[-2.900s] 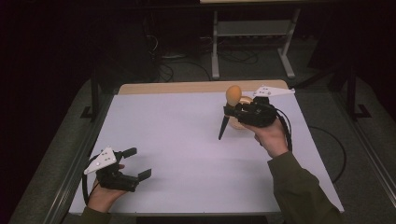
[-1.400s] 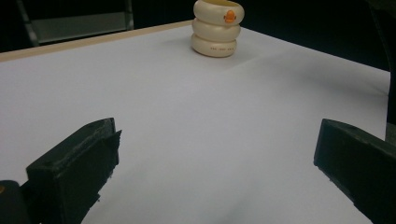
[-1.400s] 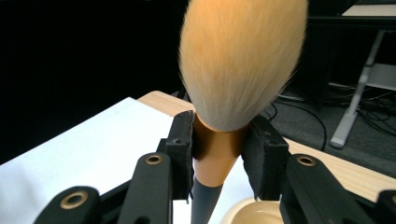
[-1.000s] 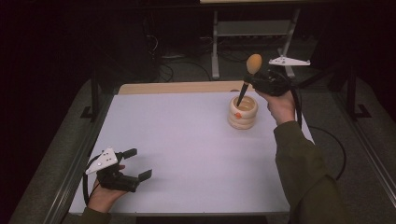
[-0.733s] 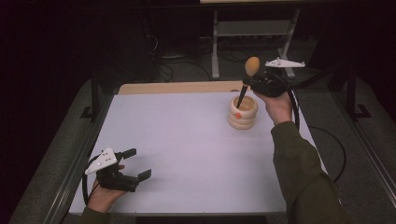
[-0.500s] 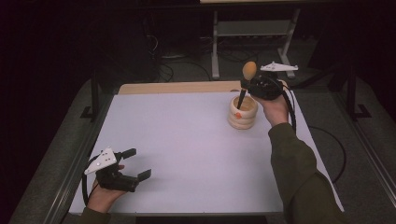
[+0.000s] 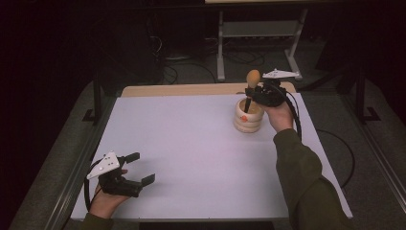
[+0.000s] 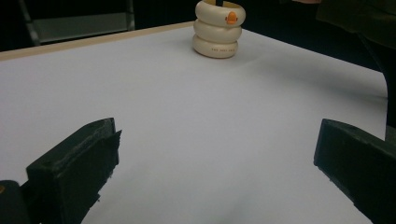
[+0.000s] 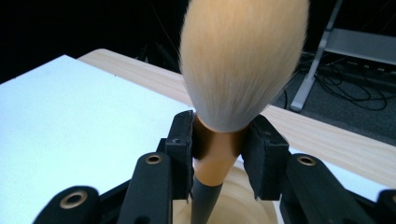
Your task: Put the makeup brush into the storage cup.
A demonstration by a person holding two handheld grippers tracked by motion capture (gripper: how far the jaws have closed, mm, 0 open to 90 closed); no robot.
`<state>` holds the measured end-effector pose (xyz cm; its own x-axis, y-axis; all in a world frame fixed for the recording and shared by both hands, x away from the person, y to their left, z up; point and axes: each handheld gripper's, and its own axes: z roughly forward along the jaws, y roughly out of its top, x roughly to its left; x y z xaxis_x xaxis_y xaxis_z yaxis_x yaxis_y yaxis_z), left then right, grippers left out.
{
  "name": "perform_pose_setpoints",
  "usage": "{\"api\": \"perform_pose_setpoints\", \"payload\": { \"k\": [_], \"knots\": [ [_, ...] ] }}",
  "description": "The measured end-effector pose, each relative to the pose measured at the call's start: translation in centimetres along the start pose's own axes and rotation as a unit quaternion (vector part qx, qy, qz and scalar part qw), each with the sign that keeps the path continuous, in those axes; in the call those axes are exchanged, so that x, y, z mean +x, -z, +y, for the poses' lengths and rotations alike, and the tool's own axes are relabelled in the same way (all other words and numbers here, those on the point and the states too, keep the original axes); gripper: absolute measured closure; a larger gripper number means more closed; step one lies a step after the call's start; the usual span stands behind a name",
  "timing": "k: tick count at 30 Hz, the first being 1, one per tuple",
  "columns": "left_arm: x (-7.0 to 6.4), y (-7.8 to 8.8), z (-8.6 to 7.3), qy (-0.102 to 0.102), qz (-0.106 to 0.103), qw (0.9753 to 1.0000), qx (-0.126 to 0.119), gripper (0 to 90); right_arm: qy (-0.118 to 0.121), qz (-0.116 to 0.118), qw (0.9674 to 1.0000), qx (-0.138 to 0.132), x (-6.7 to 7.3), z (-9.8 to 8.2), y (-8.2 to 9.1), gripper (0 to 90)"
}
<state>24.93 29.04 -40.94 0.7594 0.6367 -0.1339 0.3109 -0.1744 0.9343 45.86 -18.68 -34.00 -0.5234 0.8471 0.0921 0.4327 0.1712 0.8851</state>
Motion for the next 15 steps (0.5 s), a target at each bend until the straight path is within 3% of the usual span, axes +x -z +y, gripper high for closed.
{"api": "perform_pose_setpoints", "payload": {
  "k": [8,9,10,13,15],
  "knots": [
    [0.01,-0.02,0.01,-0.001,0.0,1.0,0.002,0.0,-0.001,-0.001,0.9998,0.018,-0.2,-0.66,-0.58,61.0],
    [0.0,-0.02,0.02,-0.002,-0.001,1.0,0.001,0.0,-0.01,0.001,0.9999,0.01,-0.41,-0.72,-0.58,45.8],
    [0.0,-0.02,0.02,-0.002,-0.001,1.0,0.001,0.0,-0.01,0.001,0.9999,0.01,-0.41,-0.72,-0.58,45.8],
    [-0.01,-0.01,0.01,-0.001,-0.001,1.0,0.001,0.0,-0.02,-0.025,0.9994,-0.012,-0.67,-0.56,-0.2,22.9],
    [-0.01,-0.01,0.01,-0.002,-0.002,1.0,0.001,0.0,-0.016,-0.028,0.9994,-0.014,-0.74,-0.53,-0.07,19.6]
  ]
}}
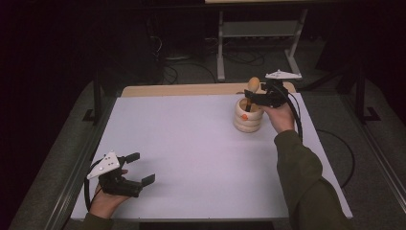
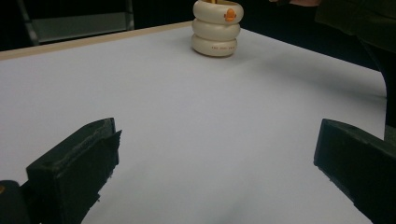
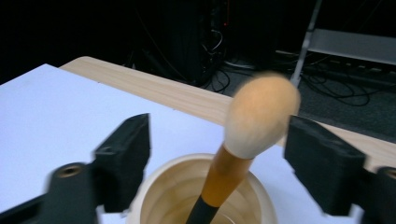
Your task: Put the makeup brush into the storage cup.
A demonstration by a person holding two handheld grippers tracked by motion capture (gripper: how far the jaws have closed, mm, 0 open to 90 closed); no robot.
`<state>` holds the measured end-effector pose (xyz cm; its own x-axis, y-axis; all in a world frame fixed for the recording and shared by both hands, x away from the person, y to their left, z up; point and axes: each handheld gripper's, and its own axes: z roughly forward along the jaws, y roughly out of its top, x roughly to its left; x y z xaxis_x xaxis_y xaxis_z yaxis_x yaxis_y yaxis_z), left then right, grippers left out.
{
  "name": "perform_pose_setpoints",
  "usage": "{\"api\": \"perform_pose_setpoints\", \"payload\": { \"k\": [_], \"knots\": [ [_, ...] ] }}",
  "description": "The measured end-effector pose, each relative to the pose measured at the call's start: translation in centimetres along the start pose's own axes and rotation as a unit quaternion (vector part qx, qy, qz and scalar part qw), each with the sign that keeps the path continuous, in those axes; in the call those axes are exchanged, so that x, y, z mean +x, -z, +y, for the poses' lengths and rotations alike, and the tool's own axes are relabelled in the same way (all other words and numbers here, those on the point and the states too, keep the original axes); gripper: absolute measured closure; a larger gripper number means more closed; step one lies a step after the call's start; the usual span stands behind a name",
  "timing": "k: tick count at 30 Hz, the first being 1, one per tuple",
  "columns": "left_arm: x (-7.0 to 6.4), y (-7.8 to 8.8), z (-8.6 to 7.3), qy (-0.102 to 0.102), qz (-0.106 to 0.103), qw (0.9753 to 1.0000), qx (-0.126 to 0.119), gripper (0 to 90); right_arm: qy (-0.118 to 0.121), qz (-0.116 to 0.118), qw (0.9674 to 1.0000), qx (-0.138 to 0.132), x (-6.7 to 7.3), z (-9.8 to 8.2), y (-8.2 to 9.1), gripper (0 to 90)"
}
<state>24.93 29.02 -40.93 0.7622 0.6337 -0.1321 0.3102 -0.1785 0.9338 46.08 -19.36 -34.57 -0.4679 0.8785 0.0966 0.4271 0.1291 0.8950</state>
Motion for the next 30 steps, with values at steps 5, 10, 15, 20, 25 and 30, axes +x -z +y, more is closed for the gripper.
{"api": "perform_pose_setpoints", "payload": {
  "k": [5,10,15,20,25,30],
  "knots": [
    [-0.1,0.0,0.0,-0.001,-0.001,1.0,0.002,0.0,0.01,-0.003,0.9999,0.001,0.0,0.0,0.5,13.4],
    [-0.1,0.0,0.0,-0.001,0.002,1.0,0.001,0.0,0.011,0.009,0.9999,0.001,0.2,-0.6,1.0,12.1],
    [-0.1,-0.1,0.0,0.001,0.002,1.0,0.002,0.0,0.01,0.016,0.9998,0.006,0.3,-1.1,1.5,9.8],
    [-0.2,-0.1,0.1,-0.001,0.005,1.0,0.002,0.0,0.003,0.029,0.9996,0.005,0.4,-1.8,2.3,9.7],
    [-0.3,0.0,0.1,0.0,0.009,0.9999,0.007,0.0,0.008,0.048,0.9988,0.01,0.7,-2.3,2.9,9.7],
    [-0.2,0.4,0.1,0.004,0.015,0.9998,0.009,0.0,0.011,0.065,0.9978,0.006,1.1,-3.2,3.8,9.9]
  ]
}}
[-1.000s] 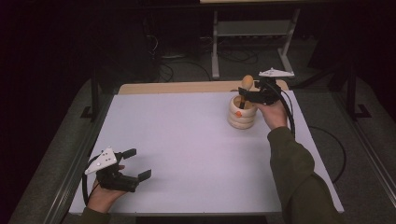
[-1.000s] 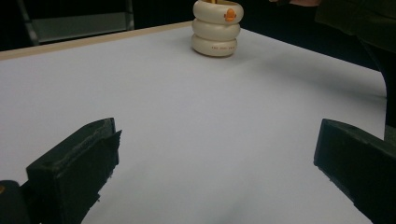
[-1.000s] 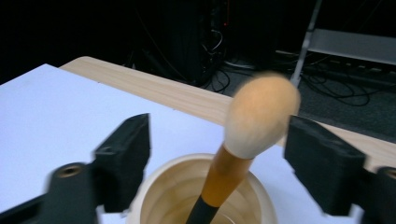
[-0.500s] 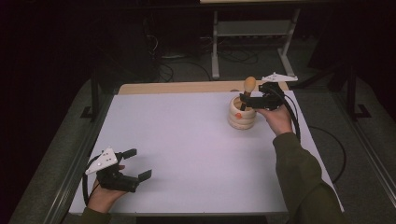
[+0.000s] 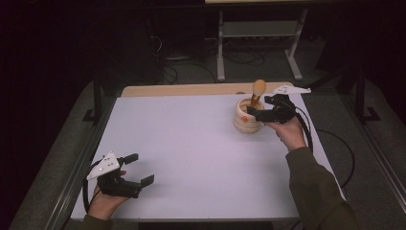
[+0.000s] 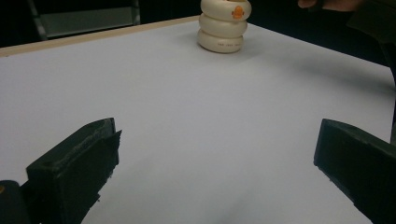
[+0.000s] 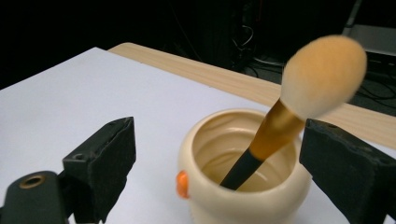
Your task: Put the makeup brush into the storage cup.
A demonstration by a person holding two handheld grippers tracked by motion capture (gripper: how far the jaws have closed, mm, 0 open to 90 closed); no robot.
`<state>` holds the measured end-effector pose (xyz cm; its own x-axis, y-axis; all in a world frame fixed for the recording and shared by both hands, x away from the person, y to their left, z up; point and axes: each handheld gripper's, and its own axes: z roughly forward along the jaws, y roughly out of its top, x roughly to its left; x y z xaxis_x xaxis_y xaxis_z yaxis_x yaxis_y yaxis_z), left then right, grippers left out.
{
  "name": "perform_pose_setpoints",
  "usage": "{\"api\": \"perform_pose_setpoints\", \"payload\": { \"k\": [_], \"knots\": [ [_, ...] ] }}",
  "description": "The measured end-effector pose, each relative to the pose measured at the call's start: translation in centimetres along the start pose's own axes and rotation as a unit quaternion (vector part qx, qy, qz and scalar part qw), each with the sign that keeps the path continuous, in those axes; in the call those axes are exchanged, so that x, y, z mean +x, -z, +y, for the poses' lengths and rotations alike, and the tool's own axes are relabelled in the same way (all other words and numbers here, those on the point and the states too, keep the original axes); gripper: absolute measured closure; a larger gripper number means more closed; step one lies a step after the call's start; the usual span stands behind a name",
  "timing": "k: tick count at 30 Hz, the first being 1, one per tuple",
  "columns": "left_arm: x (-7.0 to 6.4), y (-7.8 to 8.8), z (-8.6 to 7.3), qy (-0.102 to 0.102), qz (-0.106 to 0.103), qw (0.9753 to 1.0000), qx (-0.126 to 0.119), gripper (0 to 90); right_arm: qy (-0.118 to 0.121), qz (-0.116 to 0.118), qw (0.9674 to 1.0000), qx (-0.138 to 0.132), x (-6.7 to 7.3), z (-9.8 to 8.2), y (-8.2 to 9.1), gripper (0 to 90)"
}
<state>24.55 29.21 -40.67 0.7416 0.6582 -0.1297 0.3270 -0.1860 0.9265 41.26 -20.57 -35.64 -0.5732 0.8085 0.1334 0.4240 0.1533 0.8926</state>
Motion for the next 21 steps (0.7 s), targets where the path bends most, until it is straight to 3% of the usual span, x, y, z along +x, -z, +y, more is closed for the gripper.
{"api": "perform_pose_setpoints", "payload": {
  "k": [10,21],
  "knots": [
    [0.1,0.1,0.0,0.002,-0.001,1.0,0.0,0.0,0.018,0.027,0.9993,-0.018,1.9,-1.5,2.7,9.6],
    [0.0,-0.4,0.2,-0.003,-0.009,0.9999,0.009,0.0,0.032,0.041,0.9986,-0.013,3.6,-3.8,4.4,9.2]
  ]
}}
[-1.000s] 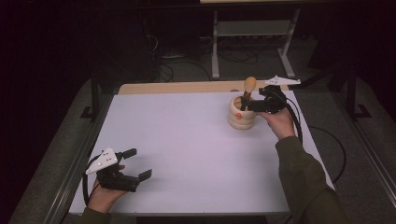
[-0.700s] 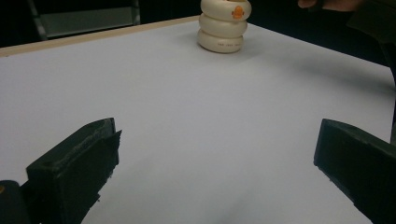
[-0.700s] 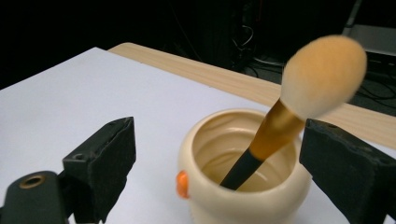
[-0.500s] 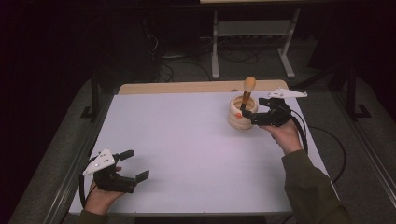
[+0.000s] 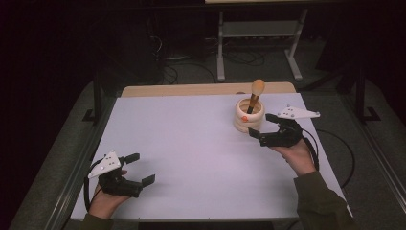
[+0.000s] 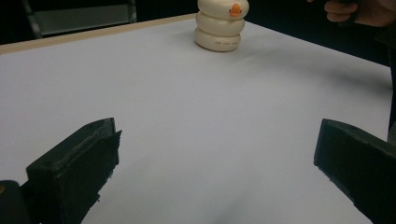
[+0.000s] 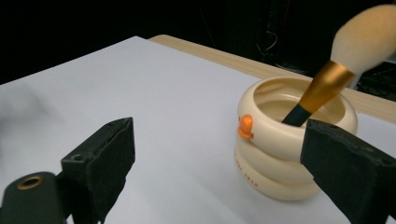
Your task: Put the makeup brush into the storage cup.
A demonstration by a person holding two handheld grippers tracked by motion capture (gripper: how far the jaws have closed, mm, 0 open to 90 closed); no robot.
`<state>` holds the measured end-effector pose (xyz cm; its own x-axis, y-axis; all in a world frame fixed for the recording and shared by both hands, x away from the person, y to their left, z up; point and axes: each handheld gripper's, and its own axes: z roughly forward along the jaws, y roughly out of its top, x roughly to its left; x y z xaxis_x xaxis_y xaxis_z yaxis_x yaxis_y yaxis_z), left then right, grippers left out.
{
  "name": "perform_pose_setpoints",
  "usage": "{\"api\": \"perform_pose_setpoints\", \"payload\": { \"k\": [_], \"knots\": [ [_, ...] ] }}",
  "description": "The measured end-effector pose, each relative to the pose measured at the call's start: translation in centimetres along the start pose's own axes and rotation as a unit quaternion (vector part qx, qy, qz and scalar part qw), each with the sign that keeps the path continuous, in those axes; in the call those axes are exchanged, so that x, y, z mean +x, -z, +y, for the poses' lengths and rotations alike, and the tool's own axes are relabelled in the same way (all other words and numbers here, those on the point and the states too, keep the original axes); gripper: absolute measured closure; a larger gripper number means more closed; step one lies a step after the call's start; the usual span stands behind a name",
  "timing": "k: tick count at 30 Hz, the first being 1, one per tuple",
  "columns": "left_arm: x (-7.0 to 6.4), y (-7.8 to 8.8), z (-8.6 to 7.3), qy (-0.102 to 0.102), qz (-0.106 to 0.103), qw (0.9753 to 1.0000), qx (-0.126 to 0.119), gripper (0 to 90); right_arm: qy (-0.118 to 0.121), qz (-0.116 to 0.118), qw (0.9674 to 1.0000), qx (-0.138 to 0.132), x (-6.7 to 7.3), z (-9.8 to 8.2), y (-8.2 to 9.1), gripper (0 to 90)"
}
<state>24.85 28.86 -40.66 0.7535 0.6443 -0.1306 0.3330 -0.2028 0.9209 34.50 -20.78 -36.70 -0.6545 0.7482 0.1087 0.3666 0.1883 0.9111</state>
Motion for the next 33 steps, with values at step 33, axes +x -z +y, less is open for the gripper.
{"api": "perform_pose_setpoints", "payload": {
  "k": [33],
  "knots": [
    [-0.2,0.0,0.3,-0.012,0.003,0.9996,0.024,0.0,0.024,0.02,0.9995,0.007,3.4,-5.9,4.5,6.3]
  ]
}}
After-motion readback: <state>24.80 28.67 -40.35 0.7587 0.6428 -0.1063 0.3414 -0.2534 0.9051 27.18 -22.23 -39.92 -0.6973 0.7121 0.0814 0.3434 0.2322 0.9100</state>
